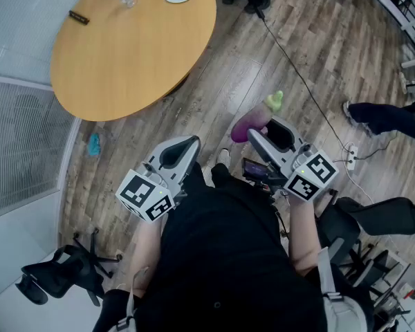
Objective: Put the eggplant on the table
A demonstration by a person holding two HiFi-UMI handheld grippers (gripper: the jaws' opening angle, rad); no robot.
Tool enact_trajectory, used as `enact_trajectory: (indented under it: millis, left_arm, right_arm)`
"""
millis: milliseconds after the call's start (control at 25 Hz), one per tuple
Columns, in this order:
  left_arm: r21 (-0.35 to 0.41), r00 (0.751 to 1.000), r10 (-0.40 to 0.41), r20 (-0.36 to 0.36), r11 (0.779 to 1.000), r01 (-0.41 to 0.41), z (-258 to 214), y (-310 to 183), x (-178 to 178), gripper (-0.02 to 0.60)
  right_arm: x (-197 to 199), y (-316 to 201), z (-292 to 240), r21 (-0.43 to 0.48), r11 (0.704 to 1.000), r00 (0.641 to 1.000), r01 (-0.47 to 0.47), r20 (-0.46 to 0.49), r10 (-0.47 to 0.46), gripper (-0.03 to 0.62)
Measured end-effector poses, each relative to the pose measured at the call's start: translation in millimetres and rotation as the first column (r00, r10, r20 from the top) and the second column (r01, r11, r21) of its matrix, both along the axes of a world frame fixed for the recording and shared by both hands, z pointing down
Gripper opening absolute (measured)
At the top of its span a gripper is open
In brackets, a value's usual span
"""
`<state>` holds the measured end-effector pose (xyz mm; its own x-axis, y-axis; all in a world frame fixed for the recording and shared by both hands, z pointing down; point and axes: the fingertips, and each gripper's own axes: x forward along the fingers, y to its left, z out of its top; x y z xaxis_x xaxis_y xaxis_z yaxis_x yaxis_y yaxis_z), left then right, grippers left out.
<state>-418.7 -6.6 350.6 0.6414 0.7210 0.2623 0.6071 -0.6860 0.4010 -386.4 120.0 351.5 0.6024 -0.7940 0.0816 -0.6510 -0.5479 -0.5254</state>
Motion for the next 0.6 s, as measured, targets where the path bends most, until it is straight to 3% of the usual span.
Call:
enact_trajectory:
  millis: [600]
  left_arm:
    - [-0.036,1.000,-0.018,0.016,0.999,0.019,-1,-4,-16,0.012]
  right_arm:
    - [-19,5,-3,0.012,0.999,0.999,-0.032,-0.008,0.032,0.192]
